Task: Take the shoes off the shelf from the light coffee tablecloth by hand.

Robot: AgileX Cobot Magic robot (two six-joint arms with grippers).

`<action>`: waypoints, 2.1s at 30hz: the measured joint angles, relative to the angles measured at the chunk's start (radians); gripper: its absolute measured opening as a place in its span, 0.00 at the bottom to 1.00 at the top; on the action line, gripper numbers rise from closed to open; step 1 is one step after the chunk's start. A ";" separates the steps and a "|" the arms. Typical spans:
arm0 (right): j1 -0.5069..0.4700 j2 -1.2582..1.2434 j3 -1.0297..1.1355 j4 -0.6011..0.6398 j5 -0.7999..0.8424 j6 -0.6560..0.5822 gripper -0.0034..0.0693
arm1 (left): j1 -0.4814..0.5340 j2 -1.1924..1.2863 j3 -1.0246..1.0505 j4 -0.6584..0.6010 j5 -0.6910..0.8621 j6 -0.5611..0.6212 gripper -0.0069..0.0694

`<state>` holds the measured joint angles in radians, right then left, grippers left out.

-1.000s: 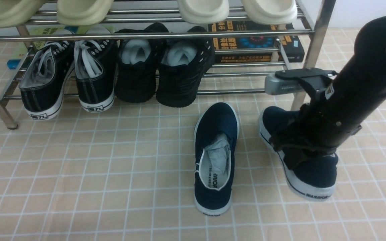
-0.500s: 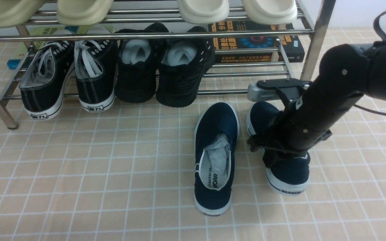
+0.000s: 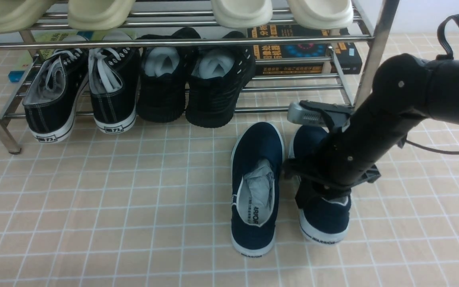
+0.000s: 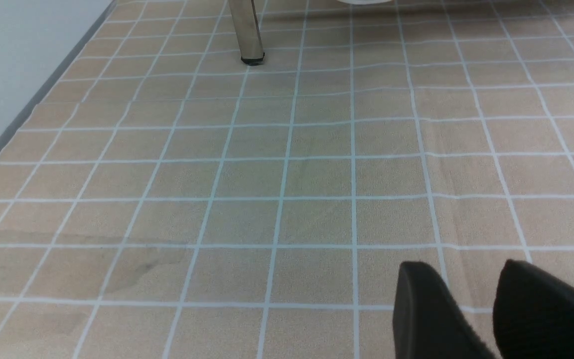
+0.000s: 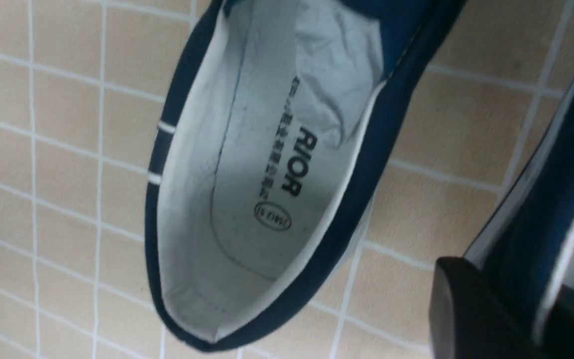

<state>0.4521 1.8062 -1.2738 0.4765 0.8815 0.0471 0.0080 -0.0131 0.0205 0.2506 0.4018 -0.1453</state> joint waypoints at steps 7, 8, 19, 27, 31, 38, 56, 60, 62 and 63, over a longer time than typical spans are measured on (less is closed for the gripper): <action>0.001 0.000 -0.053 0.011 0.171 -0.047 0.43 | 0.000 0.000 0.000 0.000 0.000 0.000 0.41; 0.001 0.000 -0.074 0.008 0.204 -0.071 0.44 | 0.000 0.000 0.000 0.000 0.000 0.000 0.41; 0.001 -0.042 -0.205 -0.068 0.334 -0.198 0.30 | 0.000 0.000 0.000 0.002 0.000 0.000 0.41; 0.001 -0.253 -0.205 -0.142 0.344 -0.198 0.05 | 0.000 0.000 0.000 0.003 0.000 0.000 0.41; 0.001 -0.380 -0.205 -0.156 0.353 -0.194 0.03 | 0.000 0.000 0.000 0.004 0.000 0.000 0.41; 0.001 -0.749 -0.096 -0.198 0.365 -0.190 0.03 | 0.000 0.000 0.000 0.004 0.000 0.000 0.41; 0.001 -1.774 0.947 -0.188 -0.462 -0.209 0.03 | 0.000 0.000 0.000 0.005 0.000 0.000 0.41; 0.001 -1.775 0.997 -0.186 -0.489 -0.210 0.03 | 0.000 0.000 0.000 0.006 0.000 0.000 0.41; 0.001 -1.775 0.998 -0.186 -0.491 -0.210 0.03 | 0.000 0.000 0.000 0.006 0.000 0.000 0.41; 0.001 -1.775 0.998 -0.184 -0.496 -0.210 0.03 | 0.000 0.000 0.000 0.007 0.000 0.000 0.41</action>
<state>0.4531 0.0312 -0.2754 0.2928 0.3856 -0.1625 0.0080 -0.0131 0.0205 0.2577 0.4018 -0.1453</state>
